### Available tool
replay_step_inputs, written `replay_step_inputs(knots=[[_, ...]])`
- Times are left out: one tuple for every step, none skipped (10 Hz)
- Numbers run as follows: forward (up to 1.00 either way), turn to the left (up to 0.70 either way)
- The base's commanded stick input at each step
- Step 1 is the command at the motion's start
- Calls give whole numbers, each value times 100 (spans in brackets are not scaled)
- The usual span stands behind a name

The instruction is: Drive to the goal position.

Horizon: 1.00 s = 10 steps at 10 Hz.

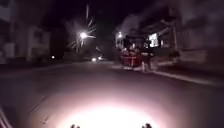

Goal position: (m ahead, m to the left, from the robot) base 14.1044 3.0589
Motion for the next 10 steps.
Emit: replay_step_inputs(knots=[[85,0],[85,0],[85,0],[85,0],[85,20],[85,34],[85,34],[85,34],[85,28],[85,0]])
